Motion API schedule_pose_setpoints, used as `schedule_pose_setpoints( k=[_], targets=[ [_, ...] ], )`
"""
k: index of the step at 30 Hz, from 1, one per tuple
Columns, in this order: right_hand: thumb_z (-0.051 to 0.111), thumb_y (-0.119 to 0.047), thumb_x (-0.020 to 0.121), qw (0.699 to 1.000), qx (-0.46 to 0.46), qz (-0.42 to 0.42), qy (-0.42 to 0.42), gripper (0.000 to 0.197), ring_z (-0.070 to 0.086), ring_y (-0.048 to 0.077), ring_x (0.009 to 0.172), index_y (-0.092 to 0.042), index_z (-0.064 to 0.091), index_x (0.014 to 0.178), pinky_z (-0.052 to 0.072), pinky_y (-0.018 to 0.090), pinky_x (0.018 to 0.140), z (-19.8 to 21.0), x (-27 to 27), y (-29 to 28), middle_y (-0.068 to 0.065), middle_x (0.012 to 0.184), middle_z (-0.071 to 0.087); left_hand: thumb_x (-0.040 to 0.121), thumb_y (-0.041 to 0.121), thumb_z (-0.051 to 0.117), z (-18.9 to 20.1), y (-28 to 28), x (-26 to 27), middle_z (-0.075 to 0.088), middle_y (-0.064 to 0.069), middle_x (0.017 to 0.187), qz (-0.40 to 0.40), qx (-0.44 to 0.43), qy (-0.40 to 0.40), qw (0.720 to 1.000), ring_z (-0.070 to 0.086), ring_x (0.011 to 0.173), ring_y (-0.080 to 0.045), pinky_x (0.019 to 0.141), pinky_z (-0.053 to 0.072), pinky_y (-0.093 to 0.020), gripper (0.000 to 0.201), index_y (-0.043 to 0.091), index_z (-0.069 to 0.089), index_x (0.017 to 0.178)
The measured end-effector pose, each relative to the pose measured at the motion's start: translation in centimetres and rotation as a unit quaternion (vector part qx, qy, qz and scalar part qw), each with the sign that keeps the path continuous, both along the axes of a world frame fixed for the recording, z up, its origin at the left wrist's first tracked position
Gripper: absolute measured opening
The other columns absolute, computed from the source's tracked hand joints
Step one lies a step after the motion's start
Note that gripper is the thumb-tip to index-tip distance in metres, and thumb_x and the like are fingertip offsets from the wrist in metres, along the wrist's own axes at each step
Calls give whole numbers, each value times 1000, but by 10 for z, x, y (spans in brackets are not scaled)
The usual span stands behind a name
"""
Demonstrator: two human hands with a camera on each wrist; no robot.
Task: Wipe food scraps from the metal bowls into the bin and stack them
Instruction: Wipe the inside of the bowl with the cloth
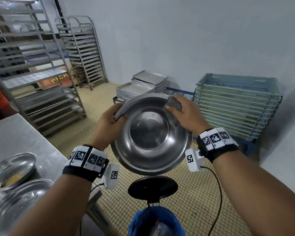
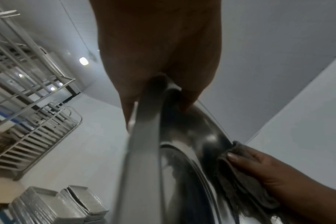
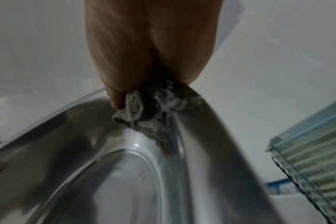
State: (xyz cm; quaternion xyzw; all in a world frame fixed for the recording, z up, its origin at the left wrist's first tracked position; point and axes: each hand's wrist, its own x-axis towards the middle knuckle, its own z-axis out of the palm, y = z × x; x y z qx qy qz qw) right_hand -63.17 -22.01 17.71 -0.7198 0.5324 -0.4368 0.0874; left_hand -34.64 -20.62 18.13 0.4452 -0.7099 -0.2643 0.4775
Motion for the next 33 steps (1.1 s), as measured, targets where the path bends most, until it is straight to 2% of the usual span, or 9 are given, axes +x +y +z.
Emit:
schedule_pose_setpoints(
  k=[4,7,11,16,19,24,29,31,33],
  targets=[
    [62,-43,99,996,-13,2,92,40,68,20,88,-27,59,136,53,34,86,14,9,2,1,103,74,101,21,66,17,-5,-3,73,15,99,-47,-28,-72,996,72,92,-8,84,61,-38,31,50,64,110],
    [63,-46,98,999,-35,7,37,35,68,11,82,-30,60,128,56,32,80,5,8,3,-12,95,71,102,18,65,16,-2,-3,73,18,97,-37,-42,-42,998,71,89,-3,78,56,-21,32,49,64,109],
    [62,-50,96,996,11,-17,-88,27,67,-2,92,-33,62,117,59,34,87,-23,0,2,-20,99,69,104,13,62,-3,1,0,75,11,95,7,-26,51,998,73,85,-10,71,57,-20,27,36,66,117],
    [65,-45,97,999,-30,-23,11,31,71,20,89,-30,61,123,58,40,84,-10,6,-2,-8,98,74,103,13,63,-15,4,-6,73,10,97,4,-44,5,999,69,85,0,71,50,-9,25,32,63,120],
    [60,-53,97,998,-26,-13,56,35,70,20,84,-34,58,126,59,41,80,-3,5,-4,-7,96,73,102,15,64,-12,3,-4,73,10,98,1,-54,5,999,70,86,-3,73,52,-13,24,31,64,121],
    [59,-46,99,995,34,-17,-94,21,64,-8,84,-34,58,116,60,33,82,-29,1,6,-18,96,65,105,15,62,-7,4,7,73,10,93,56,-44,78,994,70,78,-3,65,54,-15,23,24,66,125],
    [61,-48,98,1000,-6,-9,14,28,69,16,84,-31,59,120,58,43,82,-11,5,-4,-11,96,71,102,18,64,-14,6,-5,73,13,97,8,-53,-3,999,70,86,-3,73,53,-13,28,40,64,118],
    [61,-50,97,998,-18,2,61,32,68,17,81,-33,58,124,59,44,82,1,6,-7,-14,93,68,102,15,64,-14,7,-9,74,13,95,5,-53,13,998,70,85,-4,72,53,-13,28,39,65,118],
    [63,-50,96,1000,-12,-10,19,34,67,9,83,-32,59,125,59,40,84,-1,1,-10,-18,93,66,103,13,64,-14,8,-9,74,9,91,19,-48,71,996,71,80,-9,69,55,-18,25,34,68,116]
  ],
)
